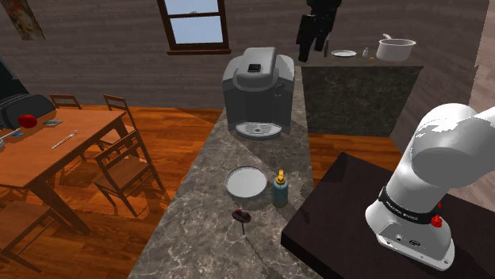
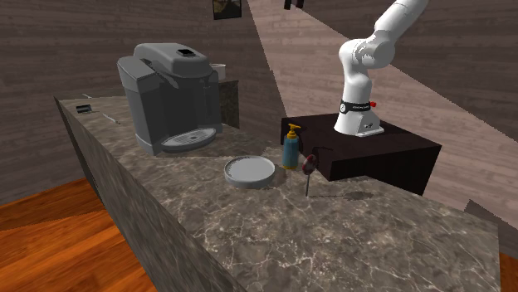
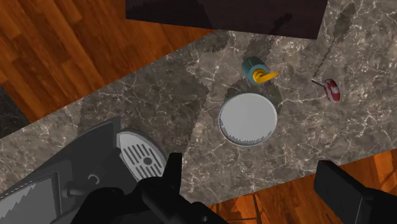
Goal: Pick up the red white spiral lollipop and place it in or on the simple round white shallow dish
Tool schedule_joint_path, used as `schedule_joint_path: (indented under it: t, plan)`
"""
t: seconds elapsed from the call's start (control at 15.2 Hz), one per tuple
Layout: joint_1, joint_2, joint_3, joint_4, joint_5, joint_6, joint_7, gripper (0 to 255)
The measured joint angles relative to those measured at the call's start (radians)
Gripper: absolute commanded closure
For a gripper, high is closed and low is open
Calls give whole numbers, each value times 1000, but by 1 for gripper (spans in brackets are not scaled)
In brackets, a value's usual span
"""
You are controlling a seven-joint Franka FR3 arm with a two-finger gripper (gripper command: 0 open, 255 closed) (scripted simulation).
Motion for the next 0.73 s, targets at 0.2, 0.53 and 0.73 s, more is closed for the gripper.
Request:
schedule_joint_path:
  t: [0.2, 0.53, 0.73]
  plan:
    - [-3, -17, 19, -43, 13, 21, 39, 0]
    - [-9, -38, 108, -175, 72, 114, 200, 0]
    - [-11, -25, 173, -227, 115, 171, 307, 0]
